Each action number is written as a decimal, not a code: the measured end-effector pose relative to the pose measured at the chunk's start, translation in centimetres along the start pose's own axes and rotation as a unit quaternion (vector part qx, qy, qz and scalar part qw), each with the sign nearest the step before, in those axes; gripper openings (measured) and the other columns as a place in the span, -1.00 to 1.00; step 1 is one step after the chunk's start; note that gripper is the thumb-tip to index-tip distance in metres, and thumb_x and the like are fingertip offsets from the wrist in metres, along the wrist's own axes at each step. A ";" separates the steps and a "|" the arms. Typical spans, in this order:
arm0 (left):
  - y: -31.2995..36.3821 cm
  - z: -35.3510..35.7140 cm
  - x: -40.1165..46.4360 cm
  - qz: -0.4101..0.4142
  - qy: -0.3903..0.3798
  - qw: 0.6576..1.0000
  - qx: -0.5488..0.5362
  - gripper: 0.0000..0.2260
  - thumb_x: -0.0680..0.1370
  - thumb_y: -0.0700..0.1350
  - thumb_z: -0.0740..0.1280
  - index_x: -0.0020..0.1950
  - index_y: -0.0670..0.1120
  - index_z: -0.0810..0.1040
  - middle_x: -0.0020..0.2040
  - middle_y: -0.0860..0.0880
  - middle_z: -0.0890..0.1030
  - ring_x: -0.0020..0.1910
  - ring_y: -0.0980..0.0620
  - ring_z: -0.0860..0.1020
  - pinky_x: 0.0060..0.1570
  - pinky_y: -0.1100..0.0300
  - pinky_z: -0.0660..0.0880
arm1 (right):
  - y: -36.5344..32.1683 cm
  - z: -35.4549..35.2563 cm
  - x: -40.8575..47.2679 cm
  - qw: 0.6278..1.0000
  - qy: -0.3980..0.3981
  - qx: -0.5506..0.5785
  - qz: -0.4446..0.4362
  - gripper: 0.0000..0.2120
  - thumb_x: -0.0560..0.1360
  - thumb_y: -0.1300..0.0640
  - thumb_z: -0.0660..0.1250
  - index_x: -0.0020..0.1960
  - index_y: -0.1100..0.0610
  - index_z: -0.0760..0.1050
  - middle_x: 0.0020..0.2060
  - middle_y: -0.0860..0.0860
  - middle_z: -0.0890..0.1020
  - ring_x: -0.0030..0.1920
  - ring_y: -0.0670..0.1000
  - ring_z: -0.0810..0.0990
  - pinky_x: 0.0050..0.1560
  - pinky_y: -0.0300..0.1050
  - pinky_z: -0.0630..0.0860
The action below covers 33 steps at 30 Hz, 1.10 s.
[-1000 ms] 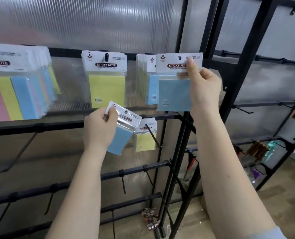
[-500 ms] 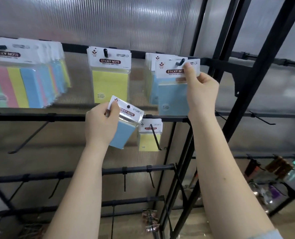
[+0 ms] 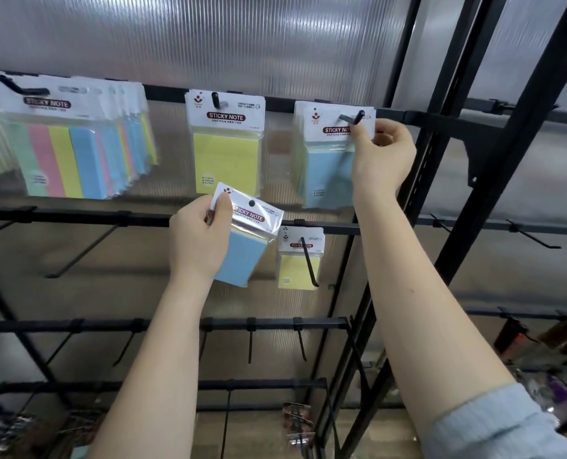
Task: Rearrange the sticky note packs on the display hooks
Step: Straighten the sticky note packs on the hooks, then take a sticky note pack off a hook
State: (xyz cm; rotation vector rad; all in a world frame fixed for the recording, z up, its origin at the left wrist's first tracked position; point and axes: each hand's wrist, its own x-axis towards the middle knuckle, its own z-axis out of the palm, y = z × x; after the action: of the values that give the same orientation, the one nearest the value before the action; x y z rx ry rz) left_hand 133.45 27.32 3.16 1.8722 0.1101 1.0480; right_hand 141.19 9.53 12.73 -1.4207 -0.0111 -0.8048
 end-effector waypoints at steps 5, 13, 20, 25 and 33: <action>0.7 0.1 -0.2 -0.007 -0.038 0.999 -0.005 -0.60 0.61 0.01 0.19 -0.22 -0.31 0.45 -0.41 -0.02 0.48 -0.47 0.17 0.33 -0.51 0.33 0.19 | 0.5 -2.3 -0.9 0.999 -0.010 -0.034 -0.010 -0.89 0.44 0.23 0.33 -0.14 0.03 0.53 -0.17 -0.06 0.60 -0.10 -0.08 0.56 -0.02 -0.21 0.49; 1.5 0.6 -0.9 -0.009 -0.067 0.998 -0.001 -0.62 0.61 0.03 0.20 -0.18 -0.27 0.51 -0.39 0.03 0.53 -0.44 0.18 0.37 -0.44 0.29 0.25 | 5.3 -7.0 -2.6 0.965 -0.156 -0.212 -0.007 -0.85 0.55 0.10 0.26 -0.03 0.09 0.59 -0.20 -0.09 0.62 -0.20 -0.18 0.53 -0.27 -0.33 0.37; 2.5 0.9 -1.4 -0.012 -0.066 0.998 -0.010 -0.59 0.61 0.04 0.19 -0.16 -0.30 0.50 -0.31 -0.09 0.58 -0.37 0.05 0.41 -0.41 0.23 0.27 | 10.1 -7.5 -3.9 0.939 -0.210 -0.264 0.057 -0.82 0.57 0.05 0.25 -0.10 0.10 0.57 -0.25 -0.04 0.62 -0.24 -0.11 0.54 -0.35 -0.31 0.32; 4.3 1.1 -1.3 0.001 -0.047 0.997 -0.065 -0.56 0.60 0.04 0.21 -0.19 -0.35 0.47 -0.27 -0.28 0.55 -0.34 0.03 0.38 -0.39 0.19 0.23 | 12.4 -7.7 -4.6 0.926 -0.234 -0.284 0.088 -0.82 0.56 0.09 0.26 -0.17 0.10 0.55 -0.36 -0.06 0.56 -0.37 -0.17 0.48 -0.44 -0.36 0.26; 9.3 2.8 -0.4 0.066 -0.029 0.987 -0.142 -0.59 0.59 -0.04 0.27 -0.39 -0.20 0.30 -0.47 0.01 0.26 -0.45 0.15 0.20 -0.45 0.27 0.12 | 15.4 -8.1 -6.2 0.902 -0.289 -0.303 0.101 -0.81 0.57 0.10 0.24 -0.18 0.11 0.54 -0.31 0.00 0.59 -0.30 -0.06 0.52 -0.35 -0.23 0.40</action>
State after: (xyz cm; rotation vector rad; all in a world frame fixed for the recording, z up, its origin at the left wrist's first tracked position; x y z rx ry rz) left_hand 132.02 20.16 9.59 1.6663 -0.1918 1.0380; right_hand 140.64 4.57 -5.08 -2.1757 -0.0736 -0.1800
